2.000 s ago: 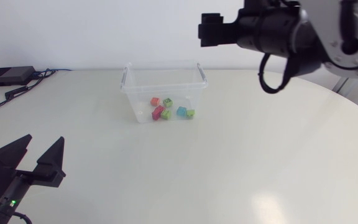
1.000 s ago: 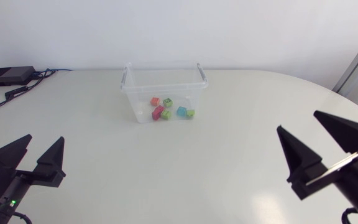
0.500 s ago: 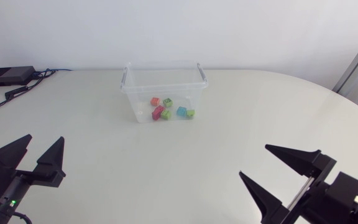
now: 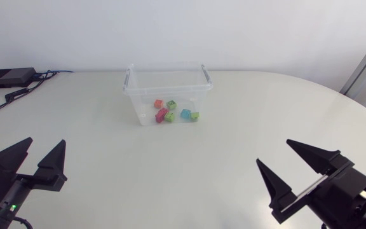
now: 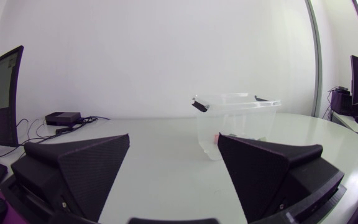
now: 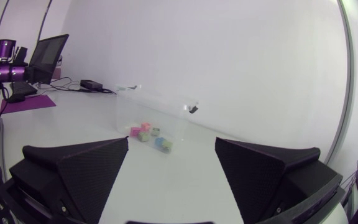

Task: Place the duplo bricks in the container

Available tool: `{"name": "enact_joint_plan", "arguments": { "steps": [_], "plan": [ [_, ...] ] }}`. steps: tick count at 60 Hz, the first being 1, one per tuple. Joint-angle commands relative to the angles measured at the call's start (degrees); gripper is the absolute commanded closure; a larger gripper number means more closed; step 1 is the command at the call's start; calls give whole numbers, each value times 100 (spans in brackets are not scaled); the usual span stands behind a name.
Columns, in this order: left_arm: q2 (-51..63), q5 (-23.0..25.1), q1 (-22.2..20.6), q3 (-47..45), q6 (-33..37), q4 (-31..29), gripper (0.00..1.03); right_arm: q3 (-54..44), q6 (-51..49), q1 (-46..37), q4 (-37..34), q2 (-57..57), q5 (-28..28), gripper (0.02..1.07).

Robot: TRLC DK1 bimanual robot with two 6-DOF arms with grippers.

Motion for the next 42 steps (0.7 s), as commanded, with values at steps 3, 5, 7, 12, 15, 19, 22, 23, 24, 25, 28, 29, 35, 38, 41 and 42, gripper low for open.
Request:
{"name": "enact_joint_plan", "arguments": {
  "steps": [3, 5, 7, 12, 15, 19, 22, 23, 24, 25, 28, 29, 35, 38, 41, 42],
  "plan": [
    [-51, 2, -19, -95, 24, 52, 4, -151, 248, -370, 109, -42, 10, 6],
    [-48, -10, -19, -95, 16, 50, 4, -151, 283, -467, 107, -40, 8, 6],
    [-46, -22, -19, -95, 8, 48, 4, -150, 320, -568, 104, -39, 6, 6],
    [-39, -52, -19, -95, -13, 42, 4, -148, 414, -825, 99, -35, 1, 6],
    [-34, -70, -19, -95, -27, 39, 4, -147, 472, -983, 96, -32, -3, 6],
    [-29, -93, -19, -95, -43, 34, 4, -146, 544, -1180, 91, -29, -7, 6],
    [-24, -114, -19, -95, -57, 31, 4, -145, 609, -1355, 88, -27, -11, 6],
    [-22, -119, -19, -95, -61, 30, 4, -145, 626, -1403, 86, -26, -12, 6],
    [-21, -125, -19, -95, -65, 29, 4, -144, 643, -1451, 85, -25, -13, 6],
    [-20, -130, -19, -95, -69, 28, 4, -144, 659, -1492, 85, -24, -14, 6],
    [-15, -149, -19, -95, -83, 24, 4, -143, 720, -1660, 81, -22, -17, 6],
    [-14, -154, -19, -95, -86, 23, 4, -143, 735, -1701, 80, -21, -18, 6],
    [-6, -190, -19, -95, -112, 17, 4, -141, 848, -2010, 73, -17, -25, 6],
    [-1, -209, -19, -95, -125, 13, 4, -140, 906, -2169, 70, -14, -28, 6],
    [3, -226, -19, -95, -137, 10, 4, -139, 959, -2314, 67, -12, -31, 6],
    [4, -233, -19, -95, -142, 9, 4, -139, 983, -2378, 65, -11, -33, 6]
  ]
}}
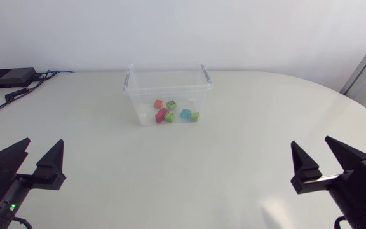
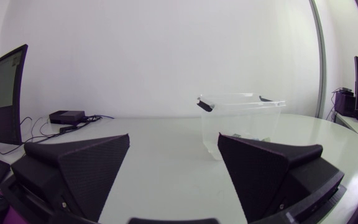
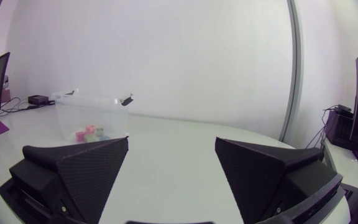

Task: Place the duplo bricks in the container

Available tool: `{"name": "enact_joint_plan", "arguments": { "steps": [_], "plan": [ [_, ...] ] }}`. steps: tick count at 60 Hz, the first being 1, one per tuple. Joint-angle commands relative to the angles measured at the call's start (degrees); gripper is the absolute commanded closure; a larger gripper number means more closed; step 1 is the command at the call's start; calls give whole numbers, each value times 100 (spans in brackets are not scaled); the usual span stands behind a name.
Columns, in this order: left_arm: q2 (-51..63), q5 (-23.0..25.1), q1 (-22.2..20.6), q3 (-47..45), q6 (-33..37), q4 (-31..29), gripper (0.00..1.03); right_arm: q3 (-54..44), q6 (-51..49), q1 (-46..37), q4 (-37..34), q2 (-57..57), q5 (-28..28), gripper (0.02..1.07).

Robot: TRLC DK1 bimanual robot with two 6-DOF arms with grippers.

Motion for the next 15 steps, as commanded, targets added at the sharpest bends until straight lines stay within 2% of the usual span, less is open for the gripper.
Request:
{"name": "enact_joint_plan", "arguments": {
  "steps": [1, 7, 15],
  "plan": [
    [4, -62, -19, -95, -122, 19, 4, -138, 216, -248, 64, -10, -14, 6],
    [12, -97, -19, -95, -148, 12, 4, -137, 327, -552, 58, -5, -21, 6],
    [12, -97, -19, -95, -148, 12, 4, -137, 327, -552, 58, -5, -21, 6]
  ]
}}
